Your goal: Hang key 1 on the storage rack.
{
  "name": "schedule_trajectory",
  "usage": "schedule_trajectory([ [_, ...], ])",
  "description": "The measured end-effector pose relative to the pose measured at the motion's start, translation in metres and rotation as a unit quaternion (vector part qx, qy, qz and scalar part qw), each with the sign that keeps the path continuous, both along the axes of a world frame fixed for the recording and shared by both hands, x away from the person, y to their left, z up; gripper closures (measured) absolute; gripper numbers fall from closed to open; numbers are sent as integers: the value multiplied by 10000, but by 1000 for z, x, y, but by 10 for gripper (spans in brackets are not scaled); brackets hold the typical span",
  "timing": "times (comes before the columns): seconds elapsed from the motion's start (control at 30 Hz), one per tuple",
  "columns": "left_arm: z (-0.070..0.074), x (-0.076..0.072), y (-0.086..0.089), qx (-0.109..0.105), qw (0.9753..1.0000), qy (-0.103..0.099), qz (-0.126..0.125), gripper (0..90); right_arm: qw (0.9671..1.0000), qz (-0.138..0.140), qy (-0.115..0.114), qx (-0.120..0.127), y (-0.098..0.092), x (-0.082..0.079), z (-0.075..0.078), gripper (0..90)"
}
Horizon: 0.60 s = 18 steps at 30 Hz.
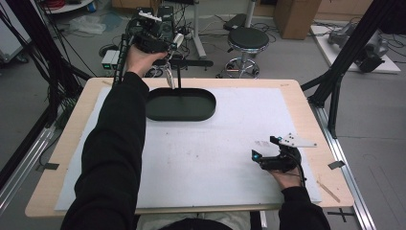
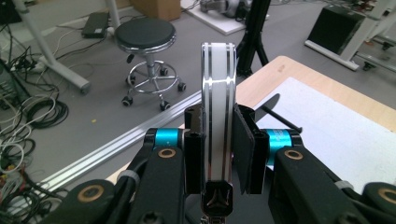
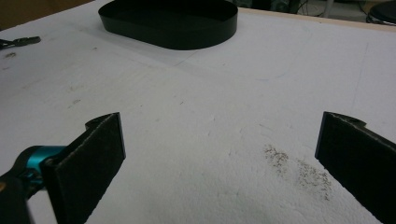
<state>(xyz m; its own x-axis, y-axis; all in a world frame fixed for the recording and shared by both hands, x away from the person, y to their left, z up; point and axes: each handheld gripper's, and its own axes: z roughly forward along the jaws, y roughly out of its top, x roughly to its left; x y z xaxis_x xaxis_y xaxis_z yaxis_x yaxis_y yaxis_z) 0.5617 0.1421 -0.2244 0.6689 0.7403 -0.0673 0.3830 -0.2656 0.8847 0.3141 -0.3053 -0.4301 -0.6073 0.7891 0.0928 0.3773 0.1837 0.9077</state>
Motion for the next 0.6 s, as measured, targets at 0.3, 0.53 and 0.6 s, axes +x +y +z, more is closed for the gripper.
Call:
schedule_trajectory([
  [0.3, -4, 6, 2, 57, 9994, -218, 280, 751, 10000, -2, 28, -1, 1, 0, 0, 8],
  [0.53, -7, 10, 2, -67, 9984, -247, 496, 746, 10000, 11, 10, -14, 1, 0, 0, 8],
  [0.6, -8, 10, 4, -248, 9983, -82, 524, 694, 10000, 15, 8, -24, 1, 0, 0, 8],
])
